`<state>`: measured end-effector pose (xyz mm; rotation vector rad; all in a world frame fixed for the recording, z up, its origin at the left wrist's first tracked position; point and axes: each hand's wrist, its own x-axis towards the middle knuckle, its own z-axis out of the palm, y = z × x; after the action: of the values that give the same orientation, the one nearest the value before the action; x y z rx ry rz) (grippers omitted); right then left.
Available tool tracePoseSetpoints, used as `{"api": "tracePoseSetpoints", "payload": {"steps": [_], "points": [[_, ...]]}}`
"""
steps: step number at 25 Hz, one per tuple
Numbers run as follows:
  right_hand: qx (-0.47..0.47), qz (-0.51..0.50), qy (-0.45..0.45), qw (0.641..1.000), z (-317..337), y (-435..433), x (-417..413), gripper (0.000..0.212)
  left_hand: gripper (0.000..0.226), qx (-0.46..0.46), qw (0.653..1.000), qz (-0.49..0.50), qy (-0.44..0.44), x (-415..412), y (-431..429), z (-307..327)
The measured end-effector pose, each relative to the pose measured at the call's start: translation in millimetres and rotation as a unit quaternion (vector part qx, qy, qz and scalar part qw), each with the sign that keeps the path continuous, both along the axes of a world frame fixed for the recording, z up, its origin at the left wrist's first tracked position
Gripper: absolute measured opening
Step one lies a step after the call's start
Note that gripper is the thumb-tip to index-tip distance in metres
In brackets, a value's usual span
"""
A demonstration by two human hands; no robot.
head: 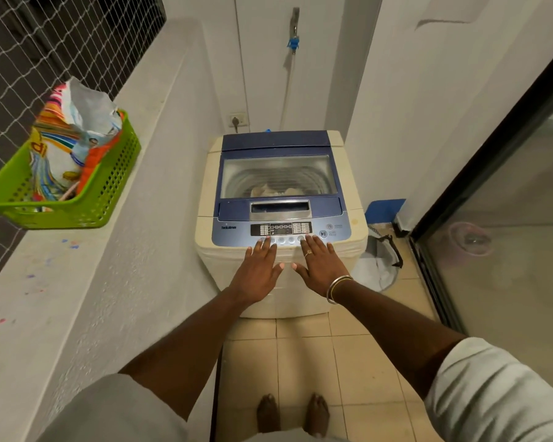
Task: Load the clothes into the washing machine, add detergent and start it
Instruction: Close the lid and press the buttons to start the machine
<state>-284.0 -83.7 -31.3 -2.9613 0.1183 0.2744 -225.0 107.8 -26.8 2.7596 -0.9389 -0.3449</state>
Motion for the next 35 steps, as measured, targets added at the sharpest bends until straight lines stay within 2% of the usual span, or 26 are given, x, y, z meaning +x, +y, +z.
{"api": "tracePoseSetpoints", "payload": {"steps": [12,35], "points": [[0.004,0.002,0.002,1.0,1,-24,3,0.073,0.064,0.014,1.0,0.003,0.004,-2,-25,7],[0.007,0.024,0.003,1.0,-5,-4,-5,0.074,0.066,0.017,0.999,0.021,0.031,-7,-16,5]]}}
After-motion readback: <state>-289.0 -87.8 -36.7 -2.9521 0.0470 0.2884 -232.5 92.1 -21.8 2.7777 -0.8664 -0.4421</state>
